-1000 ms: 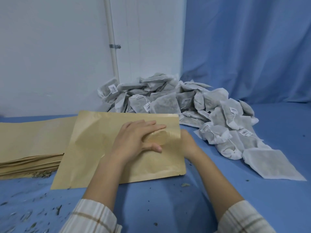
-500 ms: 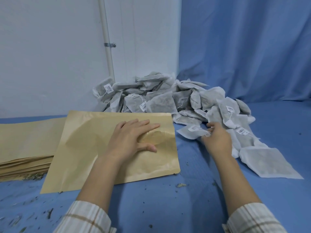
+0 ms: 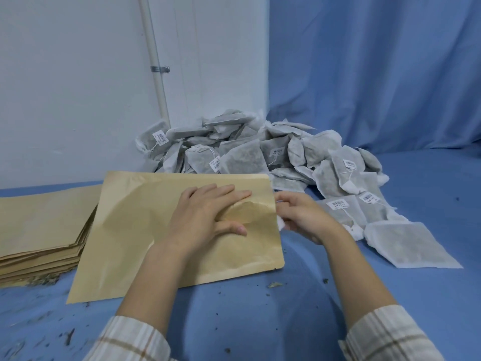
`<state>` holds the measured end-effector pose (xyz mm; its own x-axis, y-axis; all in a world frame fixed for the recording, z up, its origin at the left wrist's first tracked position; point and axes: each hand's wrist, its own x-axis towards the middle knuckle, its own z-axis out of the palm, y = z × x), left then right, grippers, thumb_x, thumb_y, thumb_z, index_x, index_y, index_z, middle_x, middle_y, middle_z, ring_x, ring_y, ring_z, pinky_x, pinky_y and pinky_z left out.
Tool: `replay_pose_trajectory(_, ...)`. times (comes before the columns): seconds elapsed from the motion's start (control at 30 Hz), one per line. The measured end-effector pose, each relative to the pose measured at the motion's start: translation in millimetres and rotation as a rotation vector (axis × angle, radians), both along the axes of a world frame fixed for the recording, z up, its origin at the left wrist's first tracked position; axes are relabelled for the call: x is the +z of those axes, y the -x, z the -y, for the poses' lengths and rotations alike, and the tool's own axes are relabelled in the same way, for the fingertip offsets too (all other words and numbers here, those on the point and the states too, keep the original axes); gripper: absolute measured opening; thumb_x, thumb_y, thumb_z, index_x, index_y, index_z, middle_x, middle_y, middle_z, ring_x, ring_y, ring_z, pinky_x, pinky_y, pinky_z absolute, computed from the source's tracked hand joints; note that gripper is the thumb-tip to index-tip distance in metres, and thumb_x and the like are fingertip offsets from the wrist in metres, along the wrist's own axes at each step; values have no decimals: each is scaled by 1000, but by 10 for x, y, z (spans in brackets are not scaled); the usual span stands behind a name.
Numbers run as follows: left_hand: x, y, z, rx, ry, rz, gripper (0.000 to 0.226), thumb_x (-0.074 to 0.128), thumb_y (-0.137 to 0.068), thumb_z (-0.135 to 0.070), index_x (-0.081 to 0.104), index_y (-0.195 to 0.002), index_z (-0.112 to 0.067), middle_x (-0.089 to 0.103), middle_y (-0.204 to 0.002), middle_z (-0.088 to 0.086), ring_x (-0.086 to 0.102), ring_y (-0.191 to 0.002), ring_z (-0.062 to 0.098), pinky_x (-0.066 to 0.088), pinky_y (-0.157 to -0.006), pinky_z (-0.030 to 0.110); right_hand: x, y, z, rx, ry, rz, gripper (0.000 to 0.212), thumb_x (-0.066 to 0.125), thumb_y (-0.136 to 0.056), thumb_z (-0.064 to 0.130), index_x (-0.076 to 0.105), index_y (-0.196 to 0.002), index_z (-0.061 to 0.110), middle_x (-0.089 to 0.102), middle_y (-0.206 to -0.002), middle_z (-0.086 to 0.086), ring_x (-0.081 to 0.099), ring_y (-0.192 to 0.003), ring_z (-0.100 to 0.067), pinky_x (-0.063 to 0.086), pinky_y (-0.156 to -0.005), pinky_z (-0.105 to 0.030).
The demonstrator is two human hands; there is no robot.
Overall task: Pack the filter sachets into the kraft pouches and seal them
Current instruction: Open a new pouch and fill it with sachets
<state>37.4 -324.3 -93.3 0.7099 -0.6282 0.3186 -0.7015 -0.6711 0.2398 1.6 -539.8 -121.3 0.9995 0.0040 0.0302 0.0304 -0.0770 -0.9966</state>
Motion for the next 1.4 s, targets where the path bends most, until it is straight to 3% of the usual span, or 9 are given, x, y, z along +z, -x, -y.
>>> replay_pose_trajectory(0.13,-15,94,168,-100,-10,-32,70,54,-65,-68,34,-131,-59,30,-149,-23,21,-140,6,7,-109,22,-19,-6,-183,37,11,-35,16,52,-92,6,58,-104,12,67,-90,-6,68,-76,-5,54,-60,-22)
replay_pose_trajectory(0.2,-17,130,222,-148,21,-43,70,49,-62,-70,29,-128,-62,33,-147,-24,24,-139,5,9,-109,22,-129,-282,-363,-243,265,-148,26,37,-98,3,43,-123,2,52,-121,-25,56,-116,-21,52,-82,-42)
replay_pose_trajectory(0.27,-22,130,239,-156,27,-47,70,47,-61,-71,28,-128,-62,34,-146,-24,25,-138,5,10,-110,23,-160,-293,-507,-221,-30,-136,31,31,-97,8,35,-126,0,44,-135,-22,48,-125,-28,51,-79,-49)
replay_pose_trajectory(0.33,-42,101,222,-123,12,-31,71,46,-62,-71,33,-131,-60,33,-147,-24,24,-139,6,10,-111,24,-102,7,-340,-32,339,-272,20,44,-93,13,53,-109,8,64,-108,-12,67,-92,-10,54,-62,-28)
replay_pose_trajectory(0.43,-83,59,199,-81,-38,11,75,42,-62,-73,33,-135,-56,31,-148,-24,22,-140,9,10,-112,27,62,140,114,-187,269,-97,14,56,-87,11,70,-86,9,67,-76,-5,62,-66,-12,51,-56,-19)
replay_pose_trajectory(0.7,-93,56,212,-64,-67,-11,78,43,-62,-73,29,-137,-56,28,-150,-22,19,-142,10,9,-114,32,-115,30,368,-843,1131,-415,36,55,-83,24,55,-119,23,34,-138,-14,27,-127,-32,22,-106,-39)
replay_pose_trajectory(0.8,-98,43,199,-54,-69,0,79,42,-61,-75,28,-137,-57,28,-151,-22,19,-141,10,10,-113,32,-136,46,342,-826,1059,-536,46,55,-83,27,43,-126,15,42,-134,-18,40,-123,-34,36,-97,-38)
replay_pose_trajectory(1.07,-95,8,134,-44,-5,-36,79,45,-59,-75,29,-135,-58,30,-150,-21,21,-141,9,9,-112,28,115,201,471,-505,359,-37,38,70,-65,-4,67,-94,19,66,-90,-1,57,-62,-3,42,-47,-12)
replay_pose_trajectory(1.4,-61,-24,24,-58,178,-98,75,60,-60,-66,44,-131,-51,44,-143,-17,36,-134,8,25,-112,39,170,467,565,-256,384,207,41,68,-67,-15,74,-89,19,71,-88,4,61,-76,9,45,-68,-4)
